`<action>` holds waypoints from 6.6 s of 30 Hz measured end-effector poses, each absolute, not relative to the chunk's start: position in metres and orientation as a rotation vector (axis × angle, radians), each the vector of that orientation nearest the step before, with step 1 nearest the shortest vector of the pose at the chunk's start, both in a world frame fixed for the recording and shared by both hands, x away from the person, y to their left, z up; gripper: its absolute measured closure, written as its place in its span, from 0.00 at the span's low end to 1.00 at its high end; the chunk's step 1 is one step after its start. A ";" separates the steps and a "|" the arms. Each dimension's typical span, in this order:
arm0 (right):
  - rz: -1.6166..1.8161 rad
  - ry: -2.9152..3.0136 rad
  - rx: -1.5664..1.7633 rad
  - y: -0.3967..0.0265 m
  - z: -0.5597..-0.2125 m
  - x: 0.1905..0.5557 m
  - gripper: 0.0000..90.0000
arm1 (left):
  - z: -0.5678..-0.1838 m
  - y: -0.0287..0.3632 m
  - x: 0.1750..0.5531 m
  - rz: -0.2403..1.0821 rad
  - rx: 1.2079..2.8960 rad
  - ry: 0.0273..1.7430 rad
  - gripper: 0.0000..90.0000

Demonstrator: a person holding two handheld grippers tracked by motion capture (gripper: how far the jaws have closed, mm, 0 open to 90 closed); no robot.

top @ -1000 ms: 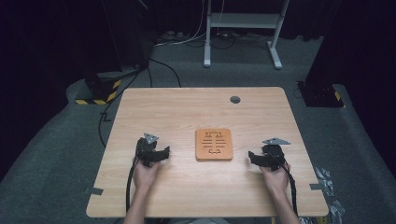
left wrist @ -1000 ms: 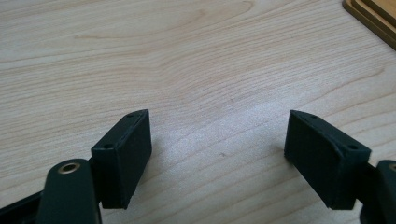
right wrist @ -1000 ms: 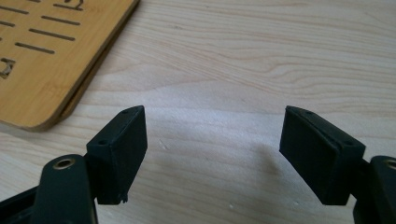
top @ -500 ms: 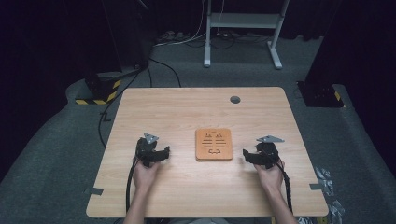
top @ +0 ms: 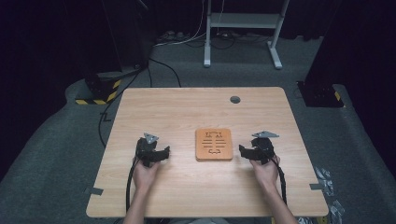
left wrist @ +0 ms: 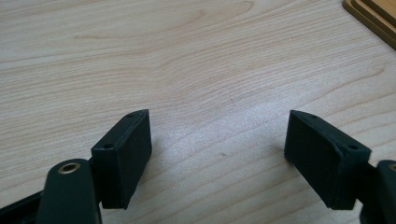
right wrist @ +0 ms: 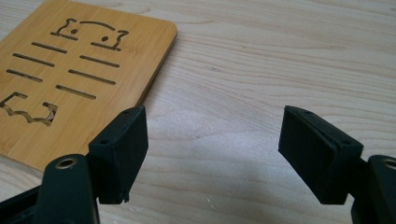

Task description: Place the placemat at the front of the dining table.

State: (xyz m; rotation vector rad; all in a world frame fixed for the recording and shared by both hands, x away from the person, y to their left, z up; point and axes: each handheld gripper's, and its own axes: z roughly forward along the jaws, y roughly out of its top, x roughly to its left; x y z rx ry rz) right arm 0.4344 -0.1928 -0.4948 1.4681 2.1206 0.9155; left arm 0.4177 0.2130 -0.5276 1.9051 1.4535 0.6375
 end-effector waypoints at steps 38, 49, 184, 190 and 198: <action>0.895 2.123 1.447 -0.168 -0.488 0.468 0.29 | -0.528 0.213 0.418 0.638 1.908 1.450 0.26; 0.837 2.135 1.473 -0.165 -0.502 0.475 0.29 | -0.528 0.213 0.418 0.638 1.908 1.450 0.26; 0.955 2.268 1.333 -0.112 -0.506 0.463 0.29 | -0.528 0.213 0.418 0.638 1.908 1.447 0.26; 0.947 2.253 1.363 -0.127 -0.509 0.462 0.29 | -0.527 0.212 0.416 0.640 1.908 1.456 0.27; 0.932 2.206 1.428 -0.155 -0.513 0.461 0.29 | -0.523 0.210 0.411 0.572 1.869 1.439 0.29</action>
